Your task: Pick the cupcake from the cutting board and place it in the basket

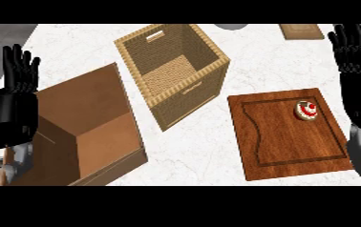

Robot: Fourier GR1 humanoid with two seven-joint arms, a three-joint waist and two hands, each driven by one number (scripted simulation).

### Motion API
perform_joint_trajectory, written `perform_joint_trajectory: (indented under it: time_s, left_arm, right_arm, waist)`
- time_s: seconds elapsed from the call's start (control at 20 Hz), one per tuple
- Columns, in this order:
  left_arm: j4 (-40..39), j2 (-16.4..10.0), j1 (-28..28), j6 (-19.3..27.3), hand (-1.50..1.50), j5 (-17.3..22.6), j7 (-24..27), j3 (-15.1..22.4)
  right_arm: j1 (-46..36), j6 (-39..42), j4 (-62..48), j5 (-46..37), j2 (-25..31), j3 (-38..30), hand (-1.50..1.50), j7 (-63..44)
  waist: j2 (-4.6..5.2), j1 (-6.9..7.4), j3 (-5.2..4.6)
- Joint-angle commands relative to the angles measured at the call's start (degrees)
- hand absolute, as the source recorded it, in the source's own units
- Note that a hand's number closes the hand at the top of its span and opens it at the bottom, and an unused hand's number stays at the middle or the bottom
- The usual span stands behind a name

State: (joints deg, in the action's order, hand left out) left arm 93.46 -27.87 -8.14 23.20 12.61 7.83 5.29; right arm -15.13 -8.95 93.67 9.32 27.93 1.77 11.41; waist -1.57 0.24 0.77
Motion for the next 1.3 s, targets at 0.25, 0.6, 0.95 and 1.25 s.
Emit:
perform_joint_trajectory:
  time_s: [0.25, 0.6, 0.95, 1.25]
  left_arm:
    - [-3.34, -2.94, 3.74, -2.7, 0.0, 2.95, -9.65, -1.25]
    - [-4.46, -2.23, 0.17, -6.42, 0.0, 4.68, -14.26, 0.69]
    - [-3.52, -2.37, -0.83, -5.69, 0.0, 3.97, -18.31, 0.91]
    - [-4.05, -2.65, 0.57, -6.24, 0.0, 4.07, -17.57, -0.19]
  right_arm:
    - [10.7, -8.83, -13.73, 0.88, 7.04, -16.83, 1.5, -10.66]
    - [4.96, -29.8, -15.91, -13.27, -1.65, -13.21, -1.5, -6.59]
    - [3.98, -33.68, -17.95, -26.81, 8.3, -10.01, -1.5, -33.76]
    - [6.57, -7.35, -15.46, -23.24, 17.07, -1.52, -1.5, -49.48]
  waist:
    - [2.39, -4.07, -0.66]
    - [2.35, -0.43, -1.0]
    - [1.5, -0.97, -1.37]
    - [1.44, -1.35, -1.64]
